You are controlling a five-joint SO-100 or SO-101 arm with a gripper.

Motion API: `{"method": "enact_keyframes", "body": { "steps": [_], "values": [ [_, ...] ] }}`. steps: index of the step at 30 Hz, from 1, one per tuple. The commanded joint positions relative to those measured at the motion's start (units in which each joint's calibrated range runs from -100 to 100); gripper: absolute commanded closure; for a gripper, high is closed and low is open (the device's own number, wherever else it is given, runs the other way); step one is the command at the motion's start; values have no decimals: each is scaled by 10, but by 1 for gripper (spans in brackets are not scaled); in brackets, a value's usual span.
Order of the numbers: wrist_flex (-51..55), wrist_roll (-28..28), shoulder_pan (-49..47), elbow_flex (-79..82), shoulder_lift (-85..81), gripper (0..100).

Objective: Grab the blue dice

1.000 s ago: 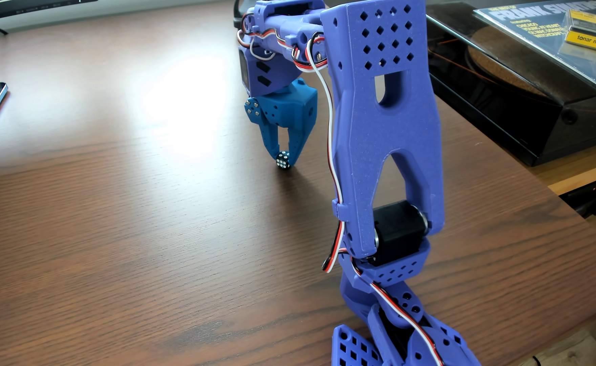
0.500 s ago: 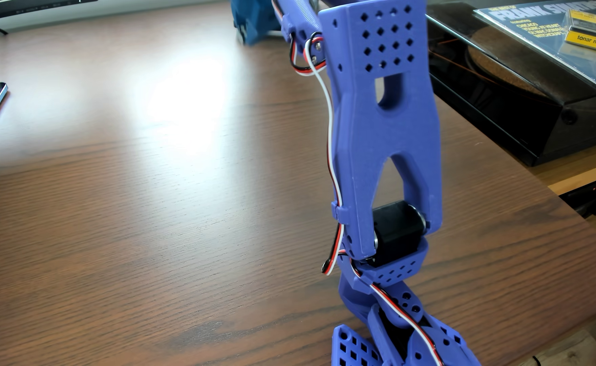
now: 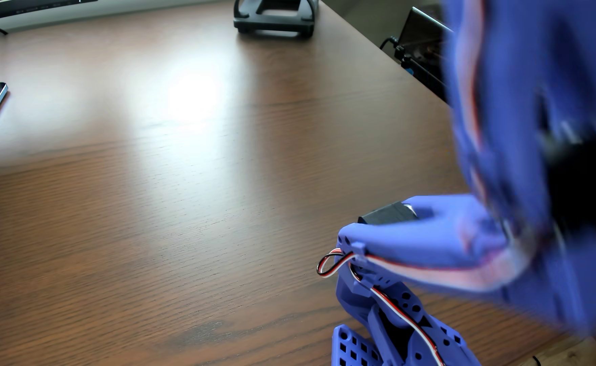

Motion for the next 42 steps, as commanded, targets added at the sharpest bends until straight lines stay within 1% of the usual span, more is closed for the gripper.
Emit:
{"method": "enact_keyframes", "body": {
  "steps": [1,5,8,15,19,24,27,29,33,35,37,42],
  "values": [
    [-53,2,-2,205,-153,98],
    [-128,9,6,391,-218,98],
    [-198,11,35,505,-251,98],
    [-358,11,131,668,-256,98],
    [-408,7,159,702,-256,98],
    [-397,10,153,706,-257,98],
    [-375,12,111,704,-258,98],
    [-365,13,68,701,-258,98],
    [-335,34,-47,702,-258,98],
    [-318,34,-78,699,-258,98],
    [-305,28,-93,690,-258,98],
    [-295,24,-92,668,-258,98]
  ]
}}
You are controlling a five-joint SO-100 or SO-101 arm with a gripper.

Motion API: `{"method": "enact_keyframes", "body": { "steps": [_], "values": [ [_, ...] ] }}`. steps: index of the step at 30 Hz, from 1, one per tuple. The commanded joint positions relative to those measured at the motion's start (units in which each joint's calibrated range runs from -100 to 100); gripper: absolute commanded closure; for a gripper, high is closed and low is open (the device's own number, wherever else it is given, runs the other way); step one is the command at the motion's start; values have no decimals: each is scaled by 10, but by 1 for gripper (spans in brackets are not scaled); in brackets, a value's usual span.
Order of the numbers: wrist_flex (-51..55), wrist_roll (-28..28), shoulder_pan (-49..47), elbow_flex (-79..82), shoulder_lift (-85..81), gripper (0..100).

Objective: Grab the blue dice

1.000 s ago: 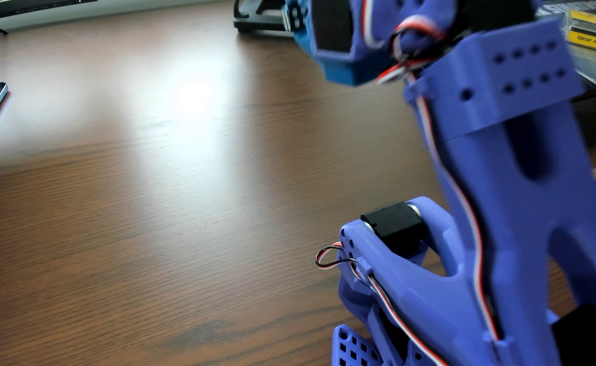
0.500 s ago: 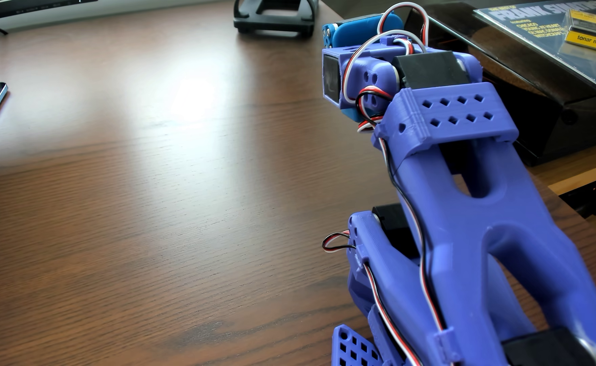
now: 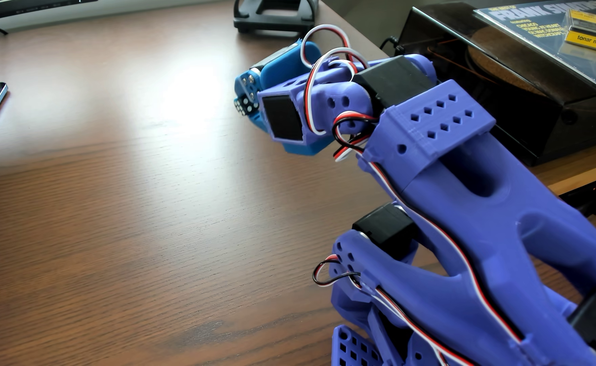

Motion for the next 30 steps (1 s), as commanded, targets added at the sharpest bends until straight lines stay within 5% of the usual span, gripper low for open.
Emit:
{"method": "enact_keyframes", "body": {
  "steps": [1,19,26,30],
  "values": [
    [0,-1,-2,-46,-7,98],
    [6,-1,46,-115,-6,97],
    [0,3,47,-91,-6,81],
    [0,3,47,-86,-6,79]
  ]
}}
